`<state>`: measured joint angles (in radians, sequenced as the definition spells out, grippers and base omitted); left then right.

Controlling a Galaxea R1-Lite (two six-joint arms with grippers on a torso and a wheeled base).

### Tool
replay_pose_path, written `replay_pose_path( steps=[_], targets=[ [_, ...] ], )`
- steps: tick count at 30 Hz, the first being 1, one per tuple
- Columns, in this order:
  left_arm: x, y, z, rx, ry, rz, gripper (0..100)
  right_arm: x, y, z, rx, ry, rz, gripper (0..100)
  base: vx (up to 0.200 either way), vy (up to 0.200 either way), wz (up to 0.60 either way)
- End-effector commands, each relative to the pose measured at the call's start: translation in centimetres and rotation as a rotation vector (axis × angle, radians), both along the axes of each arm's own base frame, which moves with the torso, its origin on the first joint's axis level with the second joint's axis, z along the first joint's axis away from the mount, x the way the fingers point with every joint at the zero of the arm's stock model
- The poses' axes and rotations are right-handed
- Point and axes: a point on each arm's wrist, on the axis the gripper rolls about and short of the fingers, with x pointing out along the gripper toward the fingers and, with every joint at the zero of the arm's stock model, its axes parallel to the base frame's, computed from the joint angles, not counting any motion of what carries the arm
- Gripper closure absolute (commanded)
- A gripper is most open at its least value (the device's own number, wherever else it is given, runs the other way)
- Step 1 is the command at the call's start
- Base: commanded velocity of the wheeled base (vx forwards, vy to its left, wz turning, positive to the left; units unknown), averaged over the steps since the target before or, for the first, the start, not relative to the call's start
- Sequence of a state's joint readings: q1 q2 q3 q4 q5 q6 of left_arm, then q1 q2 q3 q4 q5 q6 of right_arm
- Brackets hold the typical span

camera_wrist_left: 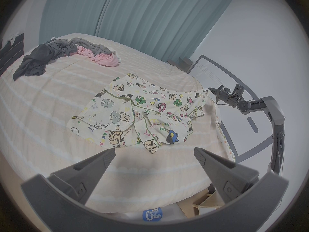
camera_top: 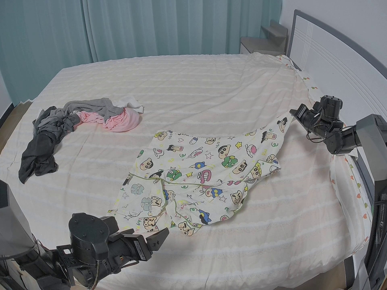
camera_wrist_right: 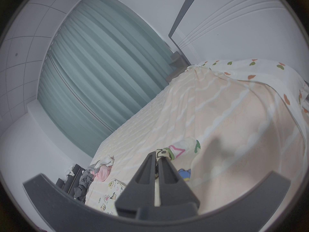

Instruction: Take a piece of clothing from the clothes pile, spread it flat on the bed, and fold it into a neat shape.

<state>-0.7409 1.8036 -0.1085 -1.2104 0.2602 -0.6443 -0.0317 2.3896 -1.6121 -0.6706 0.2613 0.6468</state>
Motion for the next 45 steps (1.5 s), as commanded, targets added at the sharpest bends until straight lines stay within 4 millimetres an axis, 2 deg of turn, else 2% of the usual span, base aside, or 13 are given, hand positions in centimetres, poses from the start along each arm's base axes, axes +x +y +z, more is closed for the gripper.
replay_pose_path(
  steps=[1,2,7,15,20,21,22,23,24,31,37,40,45],
  targets=[
    [0.0,0.0,-0.1,0.003,0.003,0.000,0,0.1,-0.2,-1.1,0.000,0.028,-0.002,100,0.000,0.000,0.00],
    [0.0,0.0,-0.1,0.003,0.003,0.000,0,0.1,-0.3,-1.1,0.002,0.031,-0.003,0,0.000,0.000,0.00],
    [0.0,0.0,-0.1,0.003,0.005,0.001,0,-0.8,-1.2,-1.5,0.003,0.089,-0.024,0,0.000,0.000,0.00],
    [0.0,0.0,-0.1,0.005,0.006,-0.001,0,-4.6,-4.9,-1.1,0.021,0.192,-0.074,0,0.000,0.000,0.00],
    [0.0,0.0,-0.2,0.006,0.009,-0.002,0,-9.8,-3.0,-1.6,0.043,0.299,0.034,0,0.000,0.000,0.00],
    [0.0,0.0,-0.2,0.006,0.009,-0.002,0,-9.8,-3.0,-1.6,0.043,0.299,0.034,0,0.000,0.000,0.00],
    [0.0,0.0,-0.2,0.006,0.009,-0.002,0,-13.2,-0.8,-1.9,0.059,0.356,0.131,0,0.000,0.000,0.00],
    [0.0,0.0,-0.2,0.006,0.009,-0.002,0,-14.0,-0.3,-2.0,0.063,0.368,0.153,0,0.000,0.000,0.00],
    [0.0,-0.1,-0.2,0.005,0.008,-0.002,0,-17.0,1.7,-2.9,0.073,0.433,0.243,0,0.000,0.000,0.00],
    [0.0,0.0,-0.2,0.004,0.007,0.000,0,-24.7,8.4,-6.7,0.034,0.512,0.503,0,0.000,0.000,0.00],
    [0.1,-0.1,-0.2,-0.005,-0.006,0.000,0,-26.6,12.6,-9.1,-0.034,0.535,0.623,0,0.000,0.000,0.00],
    [0.3,0.1,-0.3,-0.004,-0.004,0.010,0,-27.3,15.7,-10.7,-0.088,0.553,0.653,0,0.000,0.000,0.00],
    [0.4,0.1,-0.4,-0.001,-0.001,0.014,0,-28.3,20.0,-11.6,-0.047,0.523,0.700,0,0.000,0.000,0.00]
  ],
)
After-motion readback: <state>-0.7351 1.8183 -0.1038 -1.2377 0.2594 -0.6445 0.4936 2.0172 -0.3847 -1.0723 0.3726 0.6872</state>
